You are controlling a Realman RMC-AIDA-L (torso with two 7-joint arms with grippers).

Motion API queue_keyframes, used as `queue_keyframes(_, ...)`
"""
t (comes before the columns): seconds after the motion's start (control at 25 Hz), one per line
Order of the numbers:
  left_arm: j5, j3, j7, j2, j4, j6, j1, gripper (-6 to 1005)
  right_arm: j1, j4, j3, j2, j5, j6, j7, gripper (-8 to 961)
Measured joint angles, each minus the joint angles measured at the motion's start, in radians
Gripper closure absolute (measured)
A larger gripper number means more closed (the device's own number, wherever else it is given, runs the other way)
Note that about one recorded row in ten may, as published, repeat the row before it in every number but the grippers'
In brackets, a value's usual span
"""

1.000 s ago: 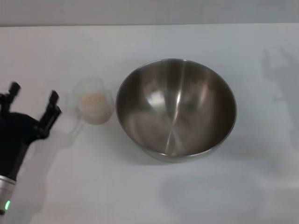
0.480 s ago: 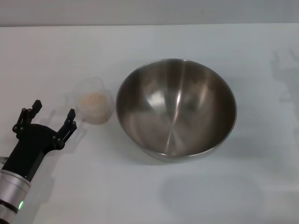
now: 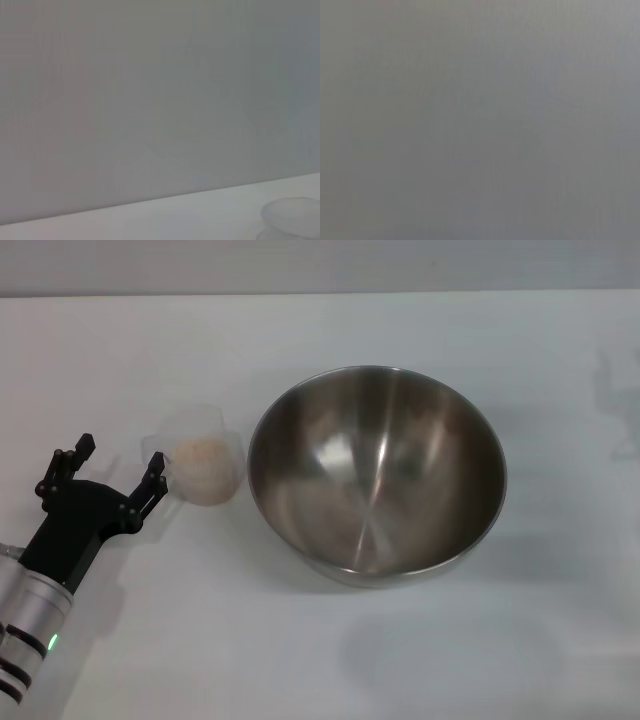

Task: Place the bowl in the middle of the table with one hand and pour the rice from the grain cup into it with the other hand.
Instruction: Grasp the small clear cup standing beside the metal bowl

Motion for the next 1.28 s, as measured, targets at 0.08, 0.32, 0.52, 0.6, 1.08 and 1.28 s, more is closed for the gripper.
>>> queue_keyframes(0.08, 0.0, -0.011, 0.0, 0.0, 0.001, -0.017, -0.009, 264, 0.0, 0.0, 0.0, 0.0, 0.0, 0.0, 0.0, 525)
queue_keyframes(0.32, 0.0, -0.036, 0.001, 0.001, 0.004, -0.034, -0.021, 268, 0.002, 0.001, 0.0, 0.0, 0.0, 0.005, 0.001, 525)
queue_keyframes(0.52, 0.0, -0.06, 0.002, 0.002, 0.014, -0.038, -0.028, 271, 0.007, 0.001, 0.0, 0.0, 0.0, 0.01, 0.001, 524)
queue_keyframes(0.6, 0.0, -0.071, 0.002, 0.002, 0.014, -0.044, -0.033, 272, 0.008, 0.001, 0.0, 0.0, 0.0, 0.011, 0.001, 524)
queue_keyframes(1.08, 0.0, -0.078, -0.004, 0.0, -0.008, -0.077, -0.048, 279, 0.011, 0.0, 0.0, 0.0, 0.0, 0.012, 0.001, 525)
queue_keyframes(1.28, 0.0, -0.074, -0.003, 0.0, -0.021, -0.082, -0.051, 374, 0.009, 0.0, 0.0, 0.0, 0.0, 0.012, 0.001, 525)
